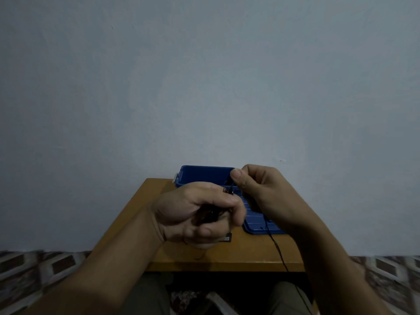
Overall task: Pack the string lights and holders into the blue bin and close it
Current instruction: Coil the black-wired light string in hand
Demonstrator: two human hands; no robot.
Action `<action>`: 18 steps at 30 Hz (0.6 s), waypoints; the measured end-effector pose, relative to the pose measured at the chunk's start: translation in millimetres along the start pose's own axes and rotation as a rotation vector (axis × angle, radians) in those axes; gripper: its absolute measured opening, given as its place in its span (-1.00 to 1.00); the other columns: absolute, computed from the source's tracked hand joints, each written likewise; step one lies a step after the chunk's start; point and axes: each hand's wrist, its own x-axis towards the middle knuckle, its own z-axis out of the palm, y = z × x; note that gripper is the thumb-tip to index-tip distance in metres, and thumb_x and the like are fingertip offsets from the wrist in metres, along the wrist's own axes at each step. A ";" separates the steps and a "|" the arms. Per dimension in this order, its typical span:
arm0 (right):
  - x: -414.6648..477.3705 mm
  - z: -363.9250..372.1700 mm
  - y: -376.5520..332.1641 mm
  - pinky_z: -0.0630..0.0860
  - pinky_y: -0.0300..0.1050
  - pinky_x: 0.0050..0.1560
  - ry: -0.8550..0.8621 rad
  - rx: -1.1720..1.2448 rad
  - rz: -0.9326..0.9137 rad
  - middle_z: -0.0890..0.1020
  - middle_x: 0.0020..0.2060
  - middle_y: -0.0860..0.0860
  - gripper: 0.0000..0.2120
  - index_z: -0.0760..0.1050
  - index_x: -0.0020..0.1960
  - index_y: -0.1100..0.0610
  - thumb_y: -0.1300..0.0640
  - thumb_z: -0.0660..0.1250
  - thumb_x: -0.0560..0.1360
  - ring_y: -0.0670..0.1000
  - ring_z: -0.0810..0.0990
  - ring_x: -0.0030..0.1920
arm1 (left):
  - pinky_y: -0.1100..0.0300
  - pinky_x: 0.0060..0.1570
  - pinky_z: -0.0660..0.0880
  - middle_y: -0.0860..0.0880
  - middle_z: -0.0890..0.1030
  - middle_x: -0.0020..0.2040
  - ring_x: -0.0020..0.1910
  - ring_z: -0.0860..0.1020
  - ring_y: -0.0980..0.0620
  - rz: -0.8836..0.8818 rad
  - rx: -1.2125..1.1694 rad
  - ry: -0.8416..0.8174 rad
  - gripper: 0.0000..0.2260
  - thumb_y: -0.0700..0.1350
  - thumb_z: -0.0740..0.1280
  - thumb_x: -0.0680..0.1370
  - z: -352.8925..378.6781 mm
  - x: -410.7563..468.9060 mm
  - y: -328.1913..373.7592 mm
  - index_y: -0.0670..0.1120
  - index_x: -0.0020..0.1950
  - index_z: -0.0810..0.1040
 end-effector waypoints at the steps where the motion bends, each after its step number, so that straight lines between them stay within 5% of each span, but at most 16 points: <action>1: -0.6 1.5 0.0 0.26 -0.34 -0.49 0.000 0.022 -0.005 0.38 -0.52 -0.13 -0.67 0.41 -0.22 0.19 0.01 0.25 0.63 -0.19 0.28 -0.55 | 0.25 -0.60 0.21 -0.02 0.52 -0.44 -0.59 0.39 0.17 -0.004 0.012 0.013 -0.72 -0.13 0.07 0.67 0.6 0.6 -2.1 -0.21 -0.04 0.52; 9: -0.1 -4.3 -4.6 0.25 -0.22 -0.47 0.035 0.153 -0.085 0.36 -0.48 -0.06 -0.68 0.42 -0.29 0.04 0.02 0.25 0.63 -0.08 0.25 -0.49 | 0.25 -0.57 0.06 0.04 0.29 -0.49 -0.58 0.12 0.10 -0.091 -0.046 0.028 -0.62 0.02 0.14 0.67 -2.6 5.3 -14.0 -0.04 -0.33 0.25; 14: -0.9 4.1 9.3 0.26 -0.36 -0.48 0.002 0.036 -0.055 0.38 -0.50 -0.13 -0.69 0.45 -0.20 0.21 0.01 0.27 0.61 -0.19 0.29 -0.52 | 0.19 -0.59 -0.02 0.00 0.22 -0.53 -0.59 0.13 0.08 -0.056 -0.133 -0.036 -0.52 0.18 0.11 0.63 1.2 7.6 -9.6 -0.03 -0.41 0.19; 18: -5.5 15.1 16.9 0.23 -0.29 -0.48 -0.009 0.127 0.008 0.36 -0.44 0.06 -0.47 0.41 -0.08 0.43 -0.12 0.26 0.54 -0.14 0.26 -0.50 | 0.21 -0.56 0.09 -0.02 0.25 -0.49 -0.58 0.16 0.08 0.078 -0.170 -0.003 -0.59 0.08 0.12 0.66 2.7 5.6 -7.6 -0.05 -0.35 0.27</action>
